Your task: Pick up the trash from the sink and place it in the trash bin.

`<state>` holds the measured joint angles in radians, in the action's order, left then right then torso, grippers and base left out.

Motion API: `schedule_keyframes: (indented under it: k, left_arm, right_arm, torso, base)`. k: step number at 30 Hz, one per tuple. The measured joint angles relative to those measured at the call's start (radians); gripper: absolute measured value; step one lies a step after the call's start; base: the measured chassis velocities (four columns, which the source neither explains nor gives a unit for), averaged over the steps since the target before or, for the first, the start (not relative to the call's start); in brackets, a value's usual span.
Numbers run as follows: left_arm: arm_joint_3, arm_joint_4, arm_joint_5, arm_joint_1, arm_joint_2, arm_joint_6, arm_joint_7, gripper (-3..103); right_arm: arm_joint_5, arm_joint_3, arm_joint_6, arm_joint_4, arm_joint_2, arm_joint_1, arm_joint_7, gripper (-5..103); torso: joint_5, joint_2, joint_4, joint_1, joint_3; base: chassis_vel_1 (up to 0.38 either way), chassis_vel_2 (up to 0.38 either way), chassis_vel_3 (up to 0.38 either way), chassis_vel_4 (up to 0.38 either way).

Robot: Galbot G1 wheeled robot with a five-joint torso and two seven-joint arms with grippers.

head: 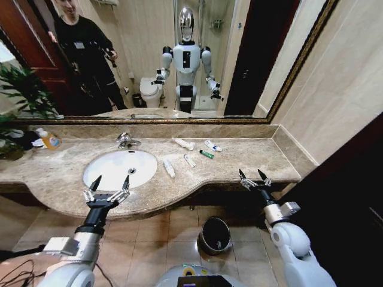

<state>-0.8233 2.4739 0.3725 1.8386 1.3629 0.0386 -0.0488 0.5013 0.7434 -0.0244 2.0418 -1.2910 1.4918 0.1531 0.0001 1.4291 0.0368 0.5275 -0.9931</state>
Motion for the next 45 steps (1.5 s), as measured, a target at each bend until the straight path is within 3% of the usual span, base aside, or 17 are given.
schedule_keyframes:
  k: [3,6,7,8,18,27,33,39,42,45]
  left_arm:
    - [0.000,0.000,0.000,0.000,0.000,0.000,0.000,100]
    - [0.000,0.000,0.000,0.000,0.000,0.000,0.000,100]
    - [0.000,0.000,0.000,0.000,0.000,0.000,0.000,100]
    - [0.000,0.000,0.000,0.000,0.000,0.000,-0.001,100]
    - [0.000,0.000,0.000,0.000,0.000,0.000,0.000,100]
    - [0.000,0.000,0.000,0.000,0.000,0.000,0.000,100]
    - [0.000,0.000,0.000,0.000,0.000,0.000,0.000,100]
    - [0.000,0.000,0.000,0.000,0.000,0.000,0.000,100]
    - [0.000,0.000,0.000,0.000,0.000,0.000,0.000,100]
    - [0.000,0.000,0.000,0.000,0.000,0.000,0.000,100]
  right_arm:
    - [0.005,0.015,0.024,-0.009,0.041,0.028,0.003,100]
    - [0.025,0.067,0.096,-0.038,0.173,0.117,0.012,100]
    - [0.027,0.069,0.108,-0.039,0.194,0.128,0.012,100]
    - [0.026,0.066,0.114,-0.034,0.204,0.130,0.013,100]
    - [0.021,0.052,0.022,0.067,0.190,0.126,-0.011,100]
    - [-0.005,0.001,-0.047,0.038,0.178,0.049,-0.078,100]
    - [0.015,-0.016,-0.106,0.042,0.171,0.000,-0.068,100]
    - [0.071,-0.051,-0.123,0.001,0.232,-0.067,0.022,100]
    - [0.124,-0.077,-0.131,-0.076,0.334,-0.138,0.102,100]
    - [0.132,-0.088,-0.134,-0.121,0.390,-0.179,0.148,100]
  torso:
    - [0.0003,0.000,0.0003,0.000,0.000]
    - [-0.0005,0.000,-0.0002,0.000,0.000]
    - [-0.0013,0.000,-0.0006,0.000,0.000]
    - [0.0002,0.000,-0.0004,0.000,0.000]
    - [-0.0003,0.000,0.0000,0.000,0.000]
    - [0.0000,0.000,0.0000,0.000,0.000]
    - [-0.0001,0.000,-0.0001,0.000,0.000]
    - [-0.0001,0.000,-0.0001,0.000,0.000]
    - [0.0001,0.000,0.0001,0.000,0.000]
    - [0.0000,0.000,-0.0002,0.000,0.000]
  base:
    - [0.000,0.000,0.000,0.000]
    - [0.000,0.000,0.000,0.000]
    - [0.000,0.000,0.000,0.000]
    - [0.000,0.000,0.000,0.000]
    - [0.000,0.000,0.000,0.000]
    - [0.000,0.000,0.000,0.000]
    - [0.000,0.000,0.000,0.000]
    - [0.000,0.000,0.000,0.000]
    - [0.000,0.000,0.000,0.000]
    - [0.000,0.000,0.000,0.000]
